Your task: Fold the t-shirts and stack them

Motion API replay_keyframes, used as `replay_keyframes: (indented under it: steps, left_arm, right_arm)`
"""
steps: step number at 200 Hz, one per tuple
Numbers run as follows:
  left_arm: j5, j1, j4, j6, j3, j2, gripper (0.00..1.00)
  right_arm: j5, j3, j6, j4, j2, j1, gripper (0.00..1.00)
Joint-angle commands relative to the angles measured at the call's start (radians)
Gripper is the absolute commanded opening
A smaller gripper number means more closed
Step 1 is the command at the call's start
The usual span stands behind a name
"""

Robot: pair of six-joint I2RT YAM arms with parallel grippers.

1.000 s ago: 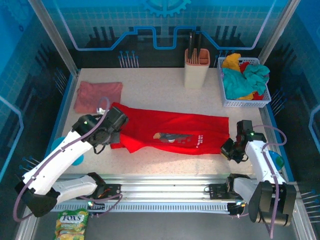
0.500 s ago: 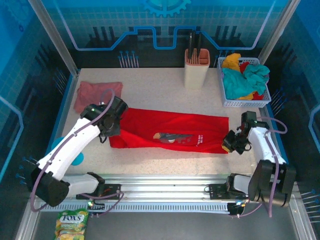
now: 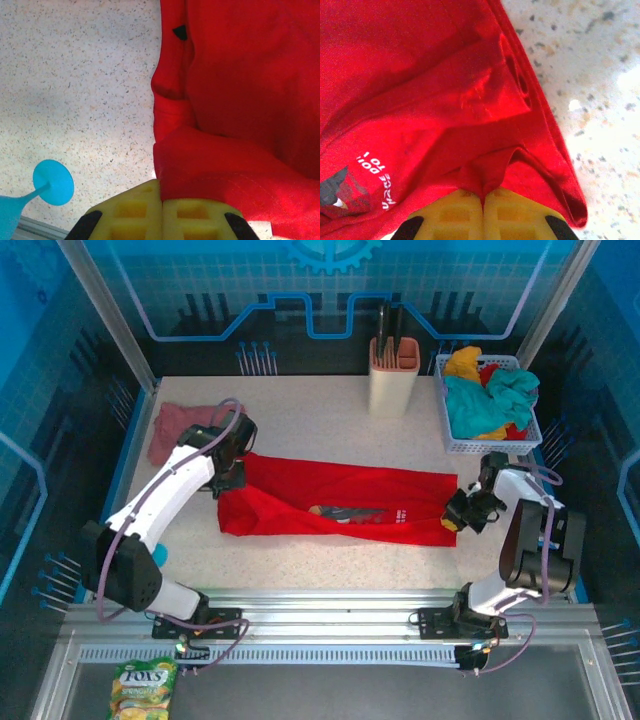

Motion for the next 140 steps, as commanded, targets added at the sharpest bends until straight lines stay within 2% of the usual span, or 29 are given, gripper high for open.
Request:
replay_keyframes:
  steps: [1, 70, 140]
  left_arm:
    - [0.002, 0.024, 0.004, 0.040, 0.049, 0.044, 0.00]
    - [0.010, 0.060, 0.050, 0.063, 0.057, 0.132, 0.00]
    - [0.019, 0.090, 0.055, 0.080, 0.126, 0.230, 0.00]
  right_arm:
    - [-0.029, 0.052, -0.023, 0.018, 0.032, -0.018, 0.00]
    - [0.012, 0.130, -0.051, 0.003, 0.090, -0.021, 0.00]
    - [0.022, 0.108, -0.049, 0.060, 0.140, -0.017, 0.00]
